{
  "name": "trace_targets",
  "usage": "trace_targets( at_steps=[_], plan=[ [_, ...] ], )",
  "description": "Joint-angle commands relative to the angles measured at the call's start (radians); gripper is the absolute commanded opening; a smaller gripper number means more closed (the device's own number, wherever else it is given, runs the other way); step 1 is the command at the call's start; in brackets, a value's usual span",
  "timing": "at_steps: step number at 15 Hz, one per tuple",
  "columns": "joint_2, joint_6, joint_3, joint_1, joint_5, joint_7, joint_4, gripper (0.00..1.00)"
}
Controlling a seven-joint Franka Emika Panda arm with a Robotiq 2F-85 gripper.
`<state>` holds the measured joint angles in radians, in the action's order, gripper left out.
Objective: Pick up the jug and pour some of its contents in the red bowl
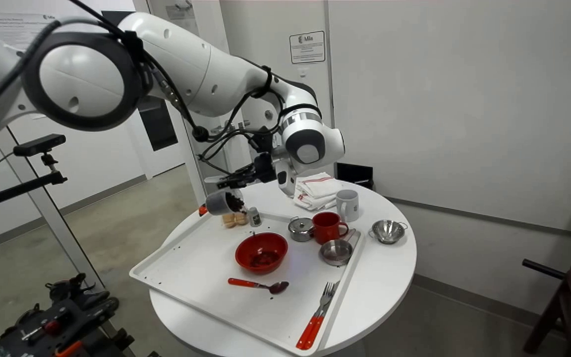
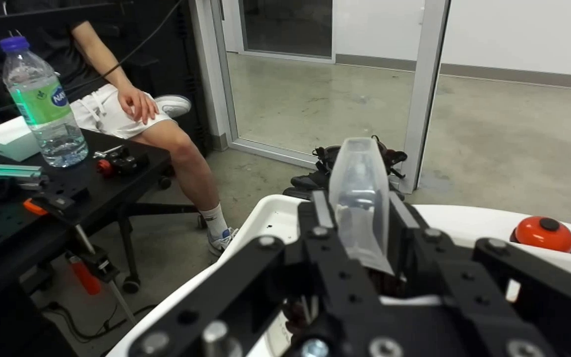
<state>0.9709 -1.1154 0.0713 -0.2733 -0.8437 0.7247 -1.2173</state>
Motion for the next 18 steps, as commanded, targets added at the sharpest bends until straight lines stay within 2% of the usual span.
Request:
trace_targets(
  at_steps=[1, 5, 8, 13, 18],
  plan=[
    [0.043, 0.07, 0.004, -0.006, -0.036, 0.025, 0.075, 0.12],
    [0.052, 0.078, 0.007, -0.003, -0.046, 0.024, 0.09, 0.12],
    [0.033, 0.026, 0.021, 0.015, -0.039, 0.024, 0.069, 0.12],
    [0.006, -0.132, 0.049, 0.073, 0.001, 0.039, 0.031, 0.12],
    [-0.006, -0.26, 0.048, 0.156, 0.08, 0.081, 0.003, 0.12]
  ],
)
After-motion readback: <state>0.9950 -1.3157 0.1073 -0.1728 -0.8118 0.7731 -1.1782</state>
